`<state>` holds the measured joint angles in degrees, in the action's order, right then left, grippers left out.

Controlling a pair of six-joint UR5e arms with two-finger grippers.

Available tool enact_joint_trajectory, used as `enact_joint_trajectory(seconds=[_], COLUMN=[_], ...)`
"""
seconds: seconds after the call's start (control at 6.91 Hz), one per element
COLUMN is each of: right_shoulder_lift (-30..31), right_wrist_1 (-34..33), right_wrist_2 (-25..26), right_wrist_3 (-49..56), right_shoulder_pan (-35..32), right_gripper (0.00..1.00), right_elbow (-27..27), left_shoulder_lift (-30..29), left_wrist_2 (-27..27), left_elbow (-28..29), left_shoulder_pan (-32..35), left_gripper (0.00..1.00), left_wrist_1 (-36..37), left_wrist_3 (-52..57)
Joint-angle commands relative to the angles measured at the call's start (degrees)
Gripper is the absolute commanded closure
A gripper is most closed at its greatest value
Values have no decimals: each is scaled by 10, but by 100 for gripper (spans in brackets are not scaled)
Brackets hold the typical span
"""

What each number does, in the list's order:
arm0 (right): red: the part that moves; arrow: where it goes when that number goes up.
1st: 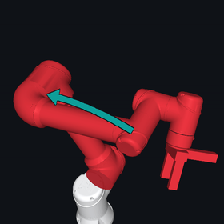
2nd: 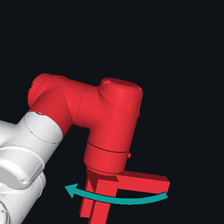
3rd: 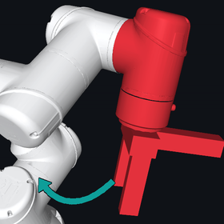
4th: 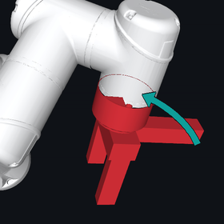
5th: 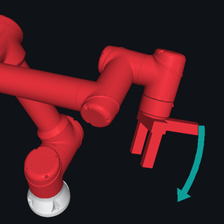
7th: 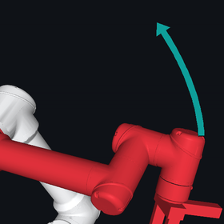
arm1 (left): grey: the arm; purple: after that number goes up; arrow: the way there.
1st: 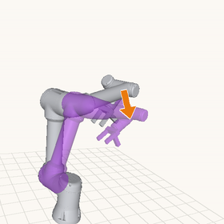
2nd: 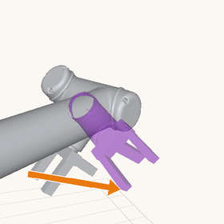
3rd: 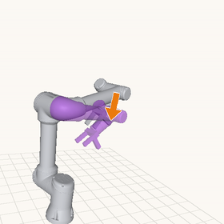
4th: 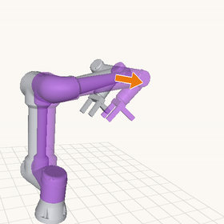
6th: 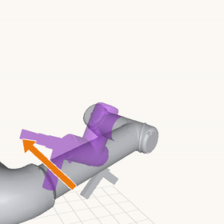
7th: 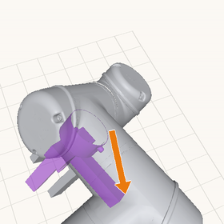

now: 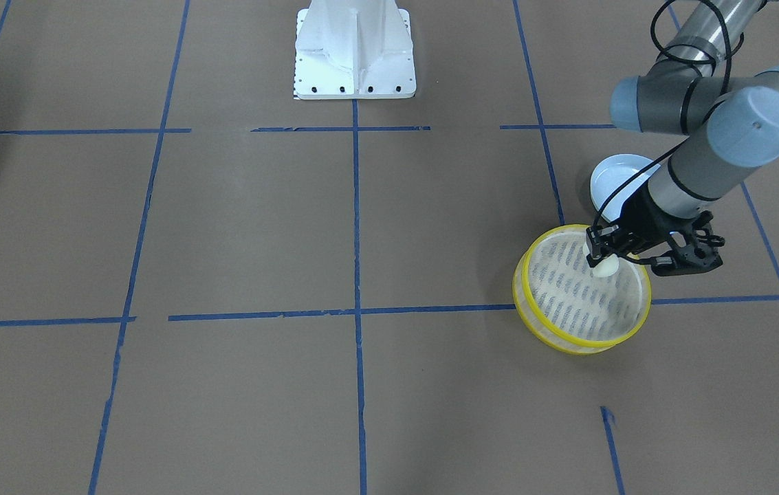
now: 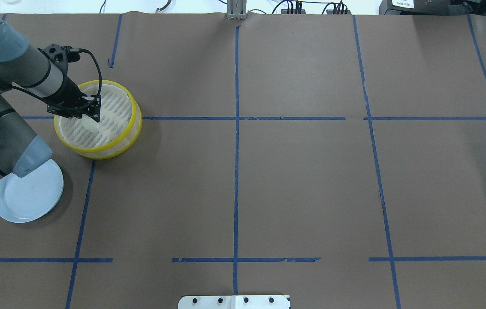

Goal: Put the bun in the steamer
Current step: 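Carry the bun with the left gripper over the yellow-rimmed steamer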

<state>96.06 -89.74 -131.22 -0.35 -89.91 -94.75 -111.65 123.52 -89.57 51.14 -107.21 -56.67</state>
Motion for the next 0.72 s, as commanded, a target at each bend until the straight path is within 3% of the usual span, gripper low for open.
enact_joint_trajectory(seconds=[0.0, 0.58], right_shoulder_lift=[0, 0], right_wrist_1=[0, 0], right_wrist_2=[0, 0], right_wrist_3=[0, 0], right_shoulder_pan=[0, 0], right_gripper=[0, 0], right_elbow=[0, 0], left_shoulder_lift=[-3, -9], left_wrist_2=[-7, -10], left_elbow=[12, 26], left_shoulder_pan=[-10, -10], left_gripper=[69, 69], left_wrist_1=[-1, -9], left_wrist_3=[2, 4])
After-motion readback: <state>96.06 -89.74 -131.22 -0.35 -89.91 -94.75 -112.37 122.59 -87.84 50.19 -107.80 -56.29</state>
